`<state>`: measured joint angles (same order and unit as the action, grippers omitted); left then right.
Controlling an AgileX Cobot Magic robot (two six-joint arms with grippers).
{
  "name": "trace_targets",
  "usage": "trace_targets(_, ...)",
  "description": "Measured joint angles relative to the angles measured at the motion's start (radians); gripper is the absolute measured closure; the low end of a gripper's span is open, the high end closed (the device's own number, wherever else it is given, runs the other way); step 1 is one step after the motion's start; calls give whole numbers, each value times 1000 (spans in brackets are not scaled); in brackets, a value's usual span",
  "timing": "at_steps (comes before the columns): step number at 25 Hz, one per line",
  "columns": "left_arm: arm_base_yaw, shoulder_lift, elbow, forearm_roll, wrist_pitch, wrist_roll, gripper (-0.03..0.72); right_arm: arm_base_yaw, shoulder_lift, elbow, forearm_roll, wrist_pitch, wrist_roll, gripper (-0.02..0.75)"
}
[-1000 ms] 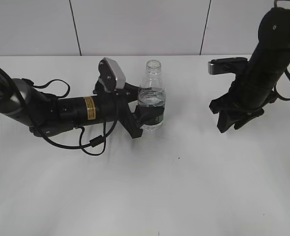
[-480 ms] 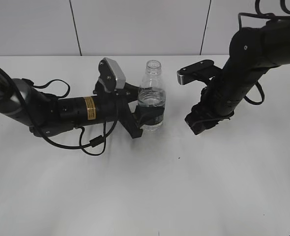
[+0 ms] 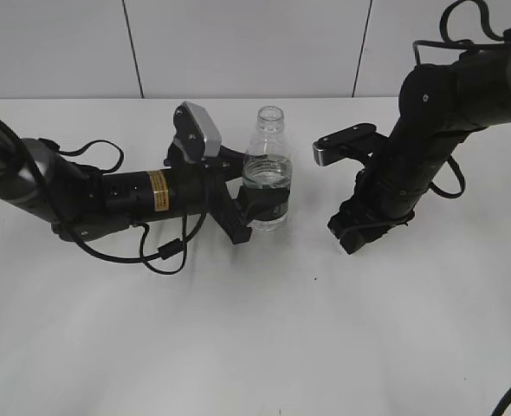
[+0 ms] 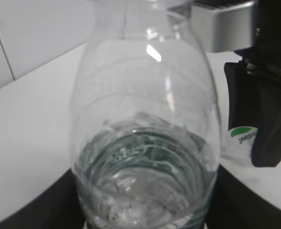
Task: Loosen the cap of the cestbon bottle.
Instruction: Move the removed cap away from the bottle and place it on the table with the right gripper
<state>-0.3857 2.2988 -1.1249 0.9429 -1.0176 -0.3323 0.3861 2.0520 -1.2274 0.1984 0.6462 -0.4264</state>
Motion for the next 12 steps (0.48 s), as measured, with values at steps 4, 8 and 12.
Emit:
trace_targets(4, 0, 0, 0, 0, 0, 0, 273, 0, 0, 0, 3, 12, 0, 419)
trace_targets(8, 0, 0, 0, 0, 0, 0, 273, 0, 0, 0, 5, 17, 0, 242)
trace_targets(12, 0, 0, 0, 0, 0, 0, 273, 0, 0, 0, 5, 18, 0, 127)
